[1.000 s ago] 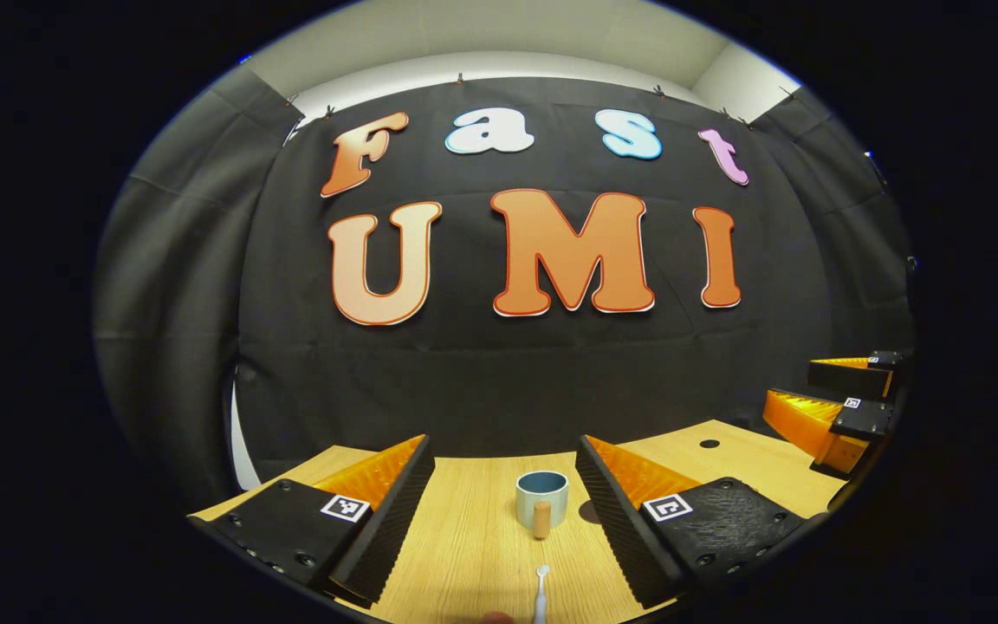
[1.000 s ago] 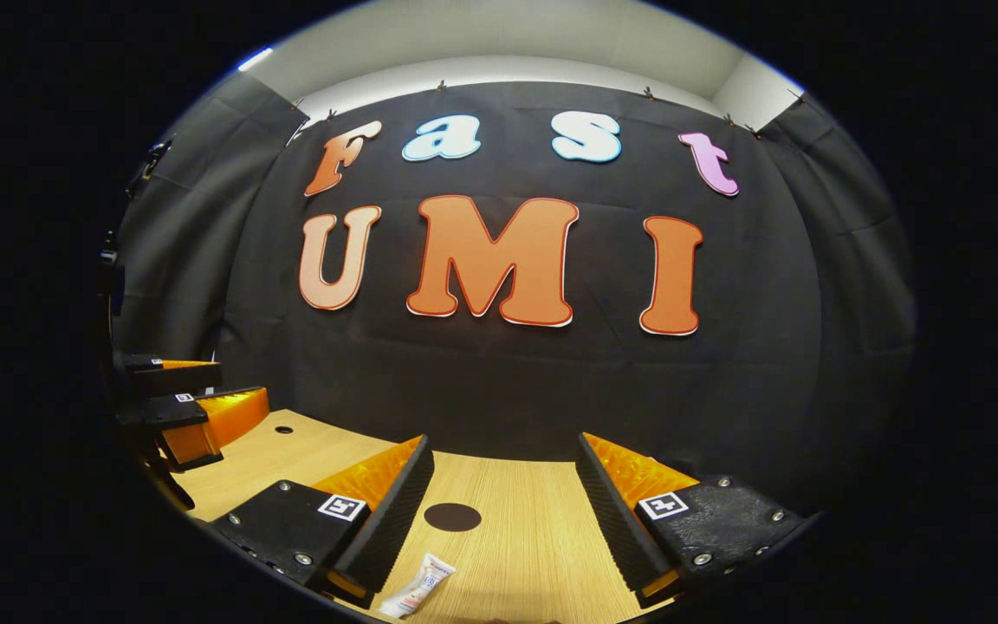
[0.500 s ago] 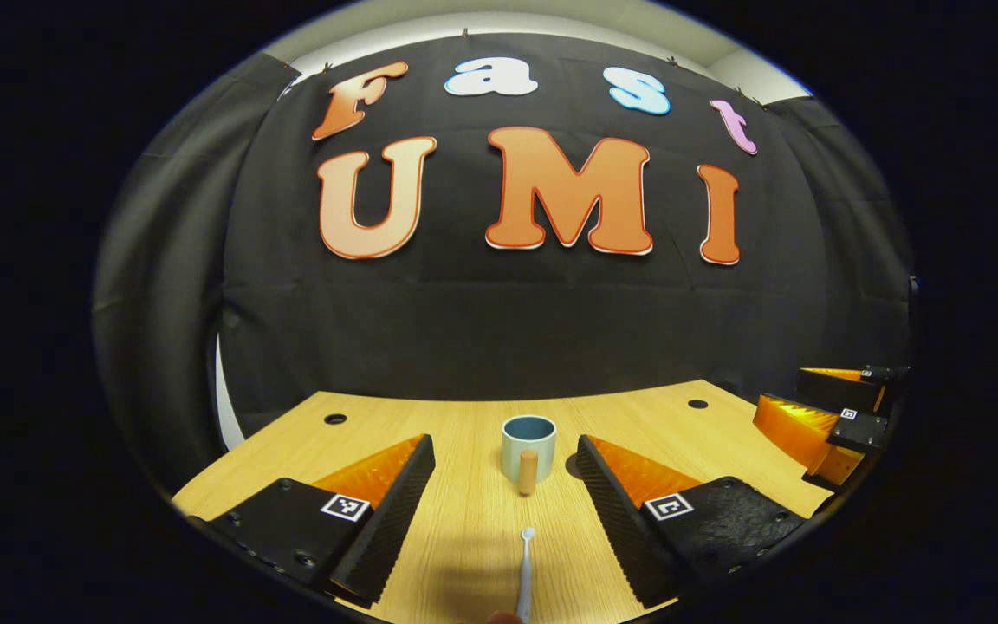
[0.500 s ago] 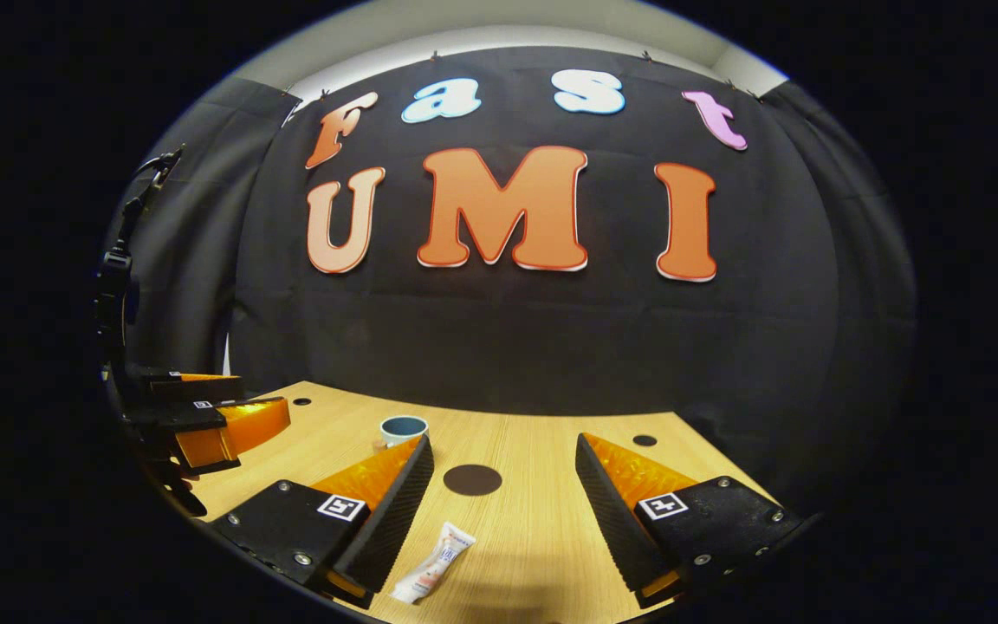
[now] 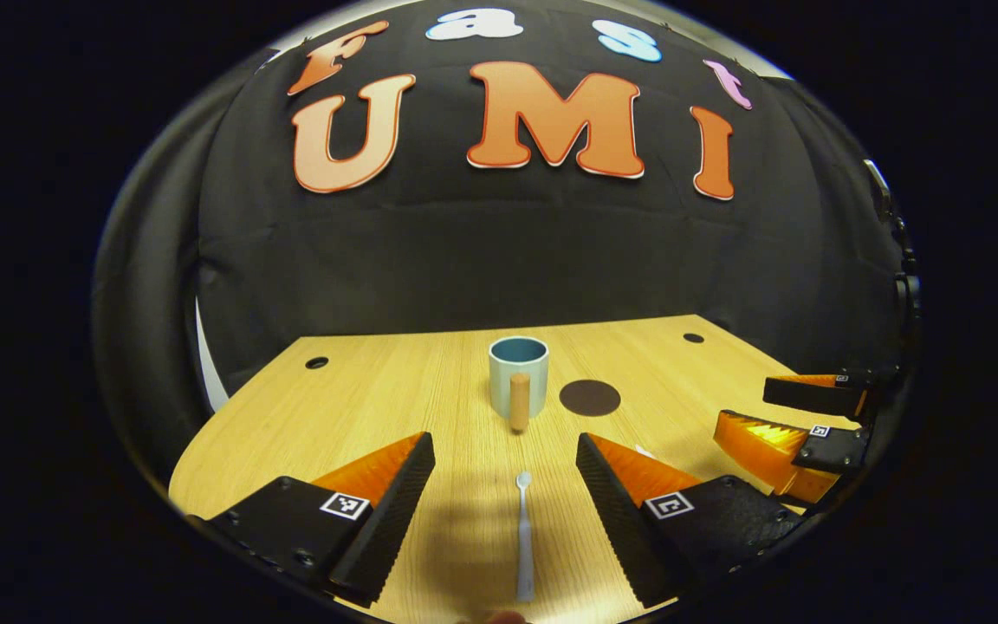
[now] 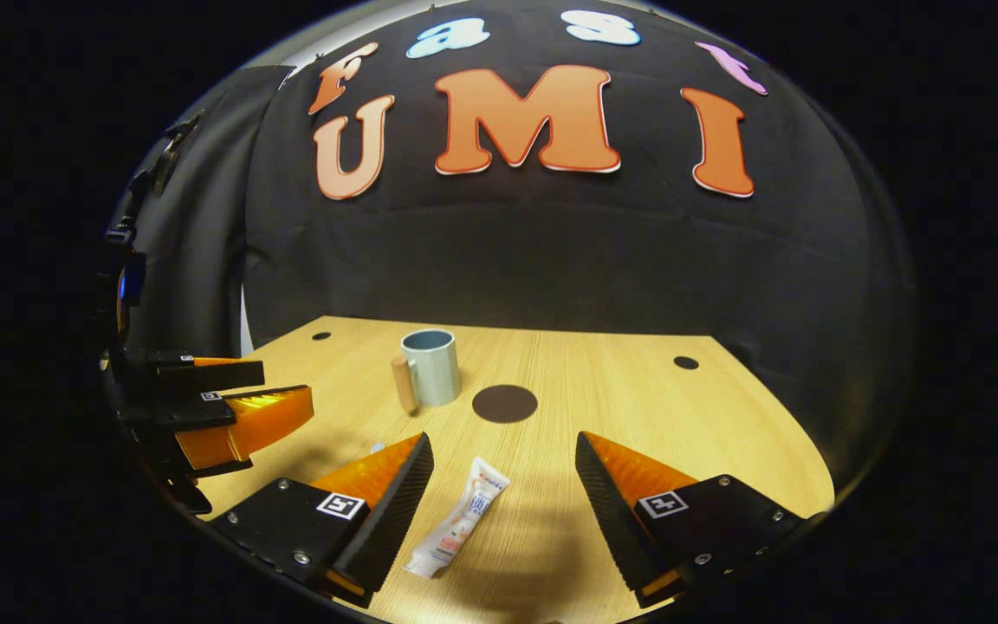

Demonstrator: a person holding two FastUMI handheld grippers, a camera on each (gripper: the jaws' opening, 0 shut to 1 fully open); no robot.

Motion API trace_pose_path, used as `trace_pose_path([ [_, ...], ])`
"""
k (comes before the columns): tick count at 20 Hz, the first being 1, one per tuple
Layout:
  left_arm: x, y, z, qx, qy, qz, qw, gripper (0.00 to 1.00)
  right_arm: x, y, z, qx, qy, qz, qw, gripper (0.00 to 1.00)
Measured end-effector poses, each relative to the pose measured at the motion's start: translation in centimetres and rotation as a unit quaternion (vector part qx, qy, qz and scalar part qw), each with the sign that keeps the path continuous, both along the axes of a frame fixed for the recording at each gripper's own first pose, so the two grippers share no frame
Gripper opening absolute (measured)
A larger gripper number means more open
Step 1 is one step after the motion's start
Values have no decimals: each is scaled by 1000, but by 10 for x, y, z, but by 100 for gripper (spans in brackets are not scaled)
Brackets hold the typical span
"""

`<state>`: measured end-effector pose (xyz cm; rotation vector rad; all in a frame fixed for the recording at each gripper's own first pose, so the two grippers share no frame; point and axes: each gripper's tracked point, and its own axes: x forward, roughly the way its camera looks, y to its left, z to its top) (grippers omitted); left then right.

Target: Put the toothbrush and toothpaste on the desktop into the cup, then pick up the cup and place it on the coaster on the desktop.

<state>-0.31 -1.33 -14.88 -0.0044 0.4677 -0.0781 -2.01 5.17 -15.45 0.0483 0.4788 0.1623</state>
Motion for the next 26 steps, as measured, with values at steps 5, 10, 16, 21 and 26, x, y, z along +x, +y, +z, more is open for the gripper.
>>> trace_pose_path([
  [5,1,0,-37,6,45,-9,999,99,1,13,-41,-13,52,15,998,98],
  [10,0,1,-65,-2,89,-10,996,100,0,24,-73,-20,101,21,994,96],
  [16,-7,2,-96,-10,137,-8,991,100,-2,35,-103,-18,152,23,988,85],
  [21,-8,4,-108,-3,162,-6,987,99,1,45,-116,-5,168,18,986,67],
  [26,-17,-2,-114,0,185,-5,983,88,-2,44,-110,-1,169,22,985,37],
])
